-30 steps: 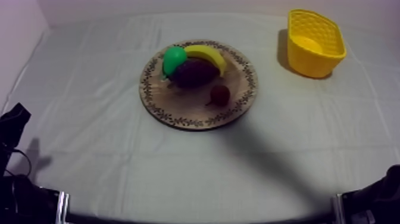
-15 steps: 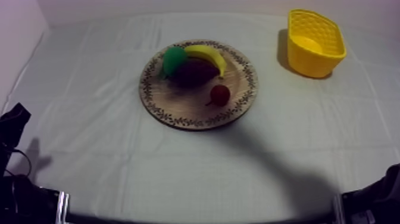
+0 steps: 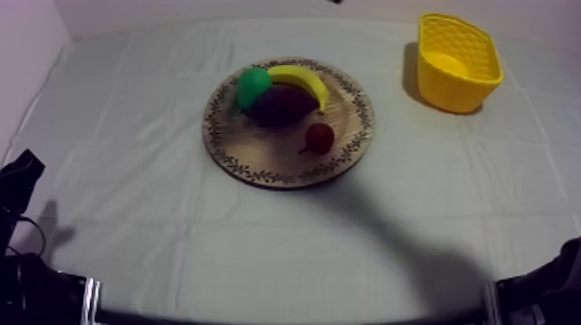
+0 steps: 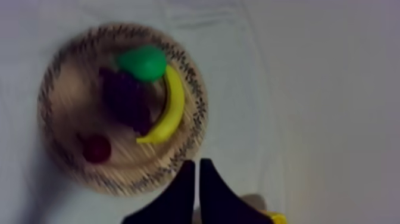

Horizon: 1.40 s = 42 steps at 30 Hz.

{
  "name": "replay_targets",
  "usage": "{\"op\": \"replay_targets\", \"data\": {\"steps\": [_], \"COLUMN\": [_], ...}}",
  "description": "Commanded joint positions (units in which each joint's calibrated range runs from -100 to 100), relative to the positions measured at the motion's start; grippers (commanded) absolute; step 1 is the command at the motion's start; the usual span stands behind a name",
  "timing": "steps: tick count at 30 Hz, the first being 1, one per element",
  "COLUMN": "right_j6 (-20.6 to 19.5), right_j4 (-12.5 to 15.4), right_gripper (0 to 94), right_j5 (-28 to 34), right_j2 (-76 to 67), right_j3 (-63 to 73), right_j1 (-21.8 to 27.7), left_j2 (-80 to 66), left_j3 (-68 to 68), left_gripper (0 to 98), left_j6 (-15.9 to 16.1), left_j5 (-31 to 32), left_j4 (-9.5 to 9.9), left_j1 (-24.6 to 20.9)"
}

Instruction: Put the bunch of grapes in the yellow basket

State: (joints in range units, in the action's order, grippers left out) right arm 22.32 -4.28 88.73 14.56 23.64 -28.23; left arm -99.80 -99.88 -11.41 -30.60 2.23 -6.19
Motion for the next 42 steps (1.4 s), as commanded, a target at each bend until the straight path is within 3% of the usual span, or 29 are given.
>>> {"op": "replay_targets", "data": {"steps": [1,5,11,30,31,35,37,42], "right_j6": [7.2,9.9,10.6,5.5,5.1,4.2,3.4,2.1], "right_j4": [-1.6,-1.9,-0.6,1.0,1.0,-0.1,-0.7,-1.1], "right_gripper": [0.4,0.4,0.4,3.4,7.2,46.8,61.9,79.5], "right_j5": [0.5,0.6,1.2,-5.5,-5.9,-6.2,-6.6,-8.0], "right_j2": [0.2,0.5,0.7,0.2,0.2,0.1,0.1,-0.1], "right_j3": [-1.3,-2.3,-2.8,-6.5,-6.8,-8.1,-8.9,-10.6], "right_j1": [-0.2,-0.4,-0.6,-2.0,-2.0,-2.4,-2.6,-2.6], "left_j2": [0.0,0.0,0.0,0.0,0.0,0.0,0.0,0.0], "left_j3": [0.0,0.0,0.0,0.0,0.0,0.0,0.0,0.0], "left_gripper": [0.1,0.1,0.1,0.1,0.1,0.1,0.1,0.1], "left_j6": [0.0,0.0,0.0,0.0,0.0,0.0,0.0,0.0], "left_j5": [0.0,0.0,0.0,0.0,0.0,0.0,0.0,0.0], "left_j4": [-0.01,-0.01,-0.01,-0.01,-0.01,-0.01,-0.01,-0.01], "left_j1": [0.0,0.0,0.0,0.0,0.0,0.0,0.0,0.0]}}
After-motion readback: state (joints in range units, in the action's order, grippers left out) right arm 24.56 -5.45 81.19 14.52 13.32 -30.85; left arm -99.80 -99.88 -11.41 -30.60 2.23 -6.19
